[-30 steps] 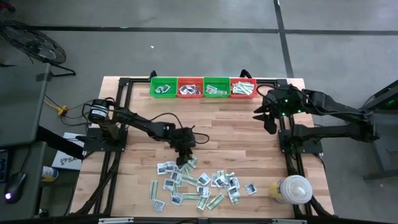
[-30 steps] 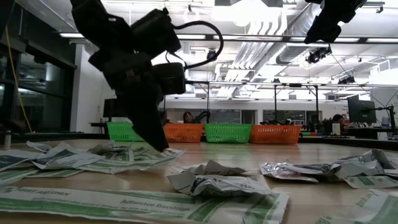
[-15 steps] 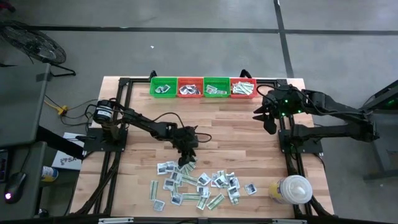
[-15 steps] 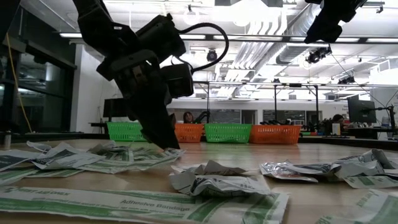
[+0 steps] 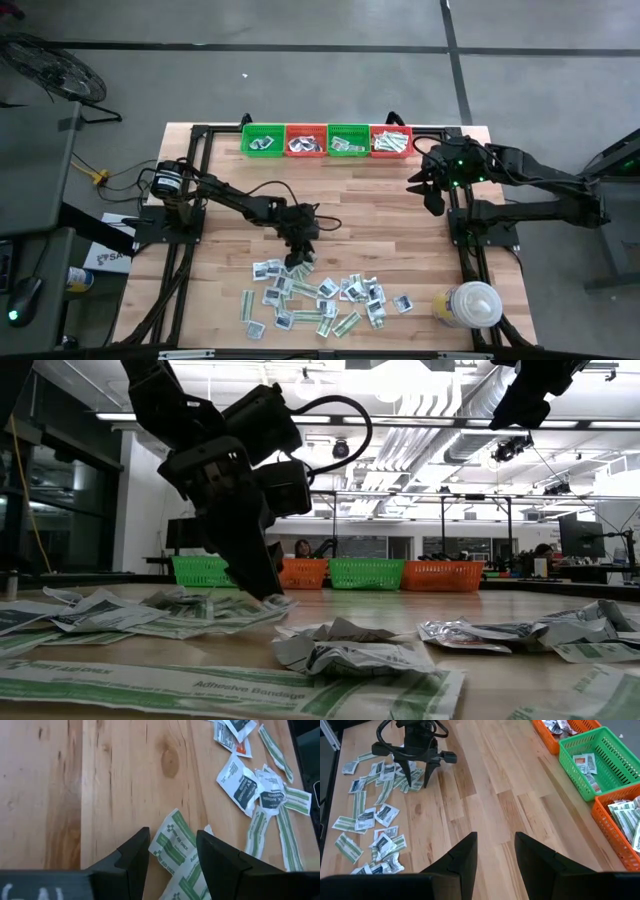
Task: Pick & Place First Aid Supplies
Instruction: Put the green bandage pack in the right orange bin
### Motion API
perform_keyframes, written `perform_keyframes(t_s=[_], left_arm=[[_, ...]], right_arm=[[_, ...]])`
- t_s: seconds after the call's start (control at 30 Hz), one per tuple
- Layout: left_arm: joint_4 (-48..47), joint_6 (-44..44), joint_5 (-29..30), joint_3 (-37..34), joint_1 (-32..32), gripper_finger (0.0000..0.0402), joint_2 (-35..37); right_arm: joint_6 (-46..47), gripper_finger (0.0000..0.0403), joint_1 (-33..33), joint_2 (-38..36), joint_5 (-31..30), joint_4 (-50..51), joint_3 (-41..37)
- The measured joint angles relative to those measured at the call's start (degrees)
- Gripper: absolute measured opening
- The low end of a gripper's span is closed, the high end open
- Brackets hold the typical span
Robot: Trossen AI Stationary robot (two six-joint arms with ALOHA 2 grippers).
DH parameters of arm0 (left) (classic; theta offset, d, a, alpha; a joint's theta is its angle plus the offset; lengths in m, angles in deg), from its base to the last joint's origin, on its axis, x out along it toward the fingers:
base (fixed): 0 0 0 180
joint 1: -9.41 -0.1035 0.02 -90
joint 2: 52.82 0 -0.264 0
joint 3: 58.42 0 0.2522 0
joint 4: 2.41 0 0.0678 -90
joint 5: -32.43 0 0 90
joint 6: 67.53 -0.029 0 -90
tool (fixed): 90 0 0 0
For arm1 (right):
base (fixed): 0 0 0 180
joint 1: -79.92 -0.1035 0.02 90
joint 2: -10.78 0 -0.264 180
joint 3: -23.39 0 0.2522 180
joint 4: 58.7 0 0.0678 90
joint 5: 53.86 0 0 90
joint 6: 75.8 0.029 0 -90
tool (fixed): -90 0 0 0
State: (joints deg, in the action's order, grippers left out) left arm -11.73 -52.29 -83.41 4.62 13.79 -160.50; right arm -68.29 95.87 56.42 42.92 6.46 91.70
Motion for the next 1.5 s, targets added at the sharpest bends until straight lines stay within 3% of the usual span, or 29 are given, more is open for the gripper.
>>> perform_keyframes(t_s=[0.3, 0.73, 1.17, 1.5], left_arm=[[-0.4, 0.0, -0.4, 0.0, 0.1, 0.0148, 0.0], [-0.4, 0.4, 1.2, -0.2, 0.1, 0.0009, -0.1], [1.6, -1.3, -0.9, 2.6, -1.9, 0.0001, 3.8], [2.5, -7.6, 5.0, 8.6, -6.5, 0.0, 8.1]], right_arm=[[-0.3, 0.0124, 0.0, 0.0, 0.0, 0.0, 0.0], [-0.4, 0.0124, 0.0, 0.0, -0.6, 0.0, 0.0], [-0.5, 0.0124, 0.0, 0.0, -0.7, -0.1, 0.0], [-1.6, 0.0124, 0.0, 0.1, -1.3, -4.2, 0.0]])
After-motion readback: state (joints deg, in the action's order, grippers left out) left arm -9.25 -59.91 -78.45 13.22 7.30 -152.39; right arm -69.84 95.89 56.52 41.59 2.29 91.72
